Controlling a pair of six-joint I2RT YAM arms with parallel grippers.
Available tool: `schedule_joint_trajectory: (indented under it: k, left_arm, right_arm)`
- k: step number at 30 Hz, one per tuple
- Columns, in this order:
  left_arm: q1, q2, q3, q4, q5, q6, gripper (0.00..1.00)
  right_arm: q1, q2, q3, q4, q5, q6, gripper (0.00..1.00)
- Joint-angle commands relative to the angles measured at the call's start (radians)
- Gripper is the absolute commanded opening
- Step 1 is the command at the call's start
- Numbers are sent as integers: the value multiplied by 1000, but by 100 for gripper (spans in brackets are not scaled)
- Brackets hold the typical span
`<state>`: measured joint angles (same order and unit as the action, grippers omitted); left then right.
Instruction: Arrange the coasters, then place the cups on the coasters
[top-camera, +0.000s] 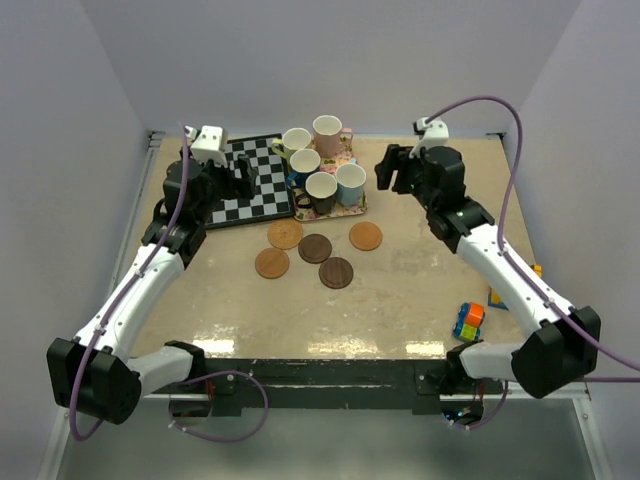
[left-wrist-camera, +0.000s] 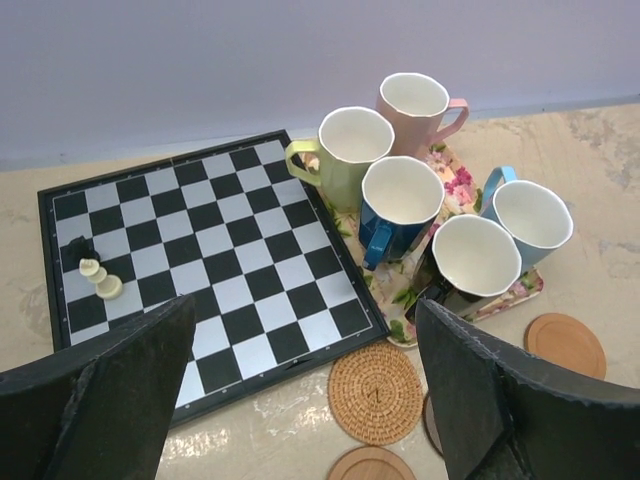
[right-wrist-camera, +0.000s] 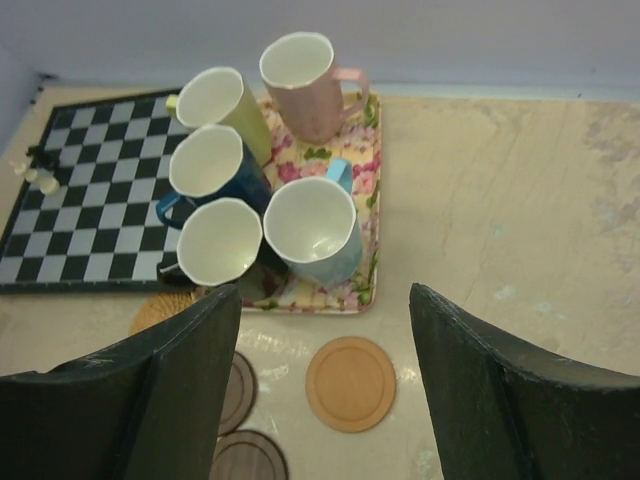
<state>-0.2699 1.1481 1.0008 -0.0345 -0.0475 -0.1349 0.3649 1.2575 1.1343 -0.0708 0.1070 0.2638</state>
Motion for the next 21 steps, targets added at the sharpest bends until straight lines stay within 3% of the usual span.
schedule_joint_trajectory:
  k: [1,8,17,21]
  left_arm:
    - [-6,7,2,77,29,21,95]
    - [-22,51,-5,71,21,14,92]
    - [-40,35,-114,-82,71,-71,91]
    - [-40,13,-154,-117,19,-46,91]
  right_arm:
    - [42,63,70,-86,76,-37,70]
    - [196,123,-5,-37,95,-12,64]
    - [397,180,-154,152,138,84,71]
    - [485,246,-168,224,152,91,74]
